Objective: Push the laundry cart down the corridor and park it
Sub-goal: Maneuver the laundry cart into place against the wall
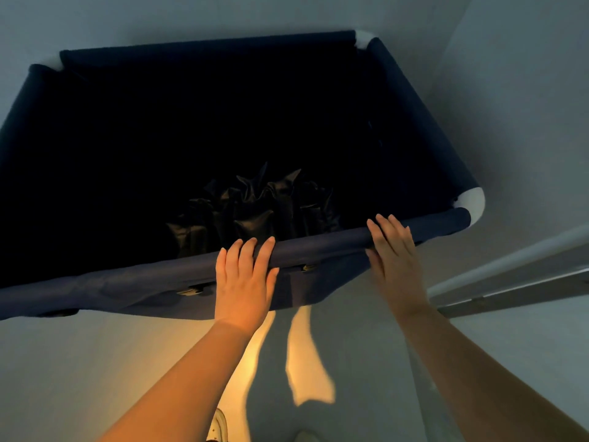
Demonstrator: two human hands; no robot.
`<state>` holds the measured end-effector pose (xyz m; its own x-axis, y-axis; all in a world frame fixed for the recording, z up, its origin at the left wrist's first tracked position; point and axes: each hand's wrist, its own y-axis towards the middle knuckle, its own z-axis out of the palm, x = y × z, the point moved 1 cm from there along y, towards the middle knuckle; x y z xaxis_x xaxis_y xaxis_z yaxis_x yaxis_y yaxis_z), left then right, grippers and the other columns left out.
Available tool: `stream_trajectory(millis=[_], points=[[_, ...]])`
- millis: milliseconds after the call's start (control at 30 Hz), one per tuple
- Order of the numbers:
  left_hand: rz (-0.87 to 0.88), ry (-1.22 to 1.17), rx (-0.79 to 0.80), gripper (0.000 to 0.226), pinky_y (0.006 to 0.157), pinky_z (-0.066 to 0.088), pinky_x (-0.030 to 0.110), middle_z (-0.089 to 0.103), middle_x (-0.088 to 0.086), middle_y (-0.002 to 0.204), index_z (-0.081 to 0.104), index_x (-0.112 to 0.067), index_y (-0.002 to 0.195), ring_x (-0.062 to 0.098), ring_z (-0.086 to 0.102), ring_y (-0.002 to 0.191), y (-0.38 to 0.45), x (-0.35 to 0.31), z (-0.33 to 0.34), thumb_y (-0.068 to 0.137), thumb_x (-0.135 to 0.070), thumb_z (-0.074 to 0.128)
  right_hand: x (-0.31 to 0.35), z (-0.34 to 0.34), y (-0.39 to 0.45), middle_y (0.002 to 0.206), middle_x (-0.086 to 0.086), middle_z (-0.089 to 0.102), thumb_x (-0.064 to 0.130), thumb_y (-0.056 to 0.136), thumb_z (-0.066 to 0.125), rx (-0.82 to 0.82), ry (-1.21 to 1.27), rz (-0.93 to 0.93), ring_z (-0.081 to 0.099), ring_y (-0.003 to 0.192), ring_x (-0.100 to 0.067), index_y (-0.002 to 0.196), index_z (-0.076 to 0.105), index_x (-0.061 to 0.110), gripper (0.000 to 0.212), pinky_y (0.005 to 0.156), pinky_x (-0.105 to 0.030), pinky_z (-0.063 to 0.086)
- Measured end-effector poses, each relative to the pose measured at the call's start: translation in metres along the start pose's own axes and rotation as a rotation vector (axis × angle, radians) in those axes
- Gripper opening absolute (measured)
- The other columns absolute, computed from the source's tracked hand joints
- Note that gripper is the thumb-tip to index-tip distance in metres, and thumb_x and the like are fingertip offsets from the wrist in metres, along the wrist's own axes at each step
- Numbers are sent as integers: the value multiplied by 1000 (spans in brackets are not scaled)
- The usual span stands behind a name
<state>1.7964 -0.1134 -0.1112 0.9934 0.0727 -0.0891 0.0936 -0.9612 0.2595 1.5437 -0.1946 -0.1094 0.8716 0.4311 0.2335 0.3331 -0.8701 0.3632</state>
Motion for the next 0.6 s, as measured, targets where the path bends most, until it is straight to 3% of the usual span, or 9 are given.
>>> stream_trajectory(millis=[267,467,600], points=[[73,-1,16,54,113,0,43,48,15,129,31,-18,141,33,33,125,31,-39,12,92,-39,35,-33,-19,2,139,-15,48,21,97,38,-49,16,97,34,134,-31,135,46,4,43,114,-42,16],[121,6,4,53,113,3,45,49,16,127,33,-17,139,34,33,123,54,-55,20,92,-40,36,-53,-16,1,143,-14,42,9,94,52,-110,23,150,29,137,-29,138,43,5,45,115,-45,16],[168,3,-6,53,113,5,45,50,16,127,33,-17,140,34,34,123,67,-64,26,92,-40,38,-64,-14,-1,148,-13,34,18,98,42,-106,-12,186,20,141,-27,142,37,7,46,115,-45,13]])
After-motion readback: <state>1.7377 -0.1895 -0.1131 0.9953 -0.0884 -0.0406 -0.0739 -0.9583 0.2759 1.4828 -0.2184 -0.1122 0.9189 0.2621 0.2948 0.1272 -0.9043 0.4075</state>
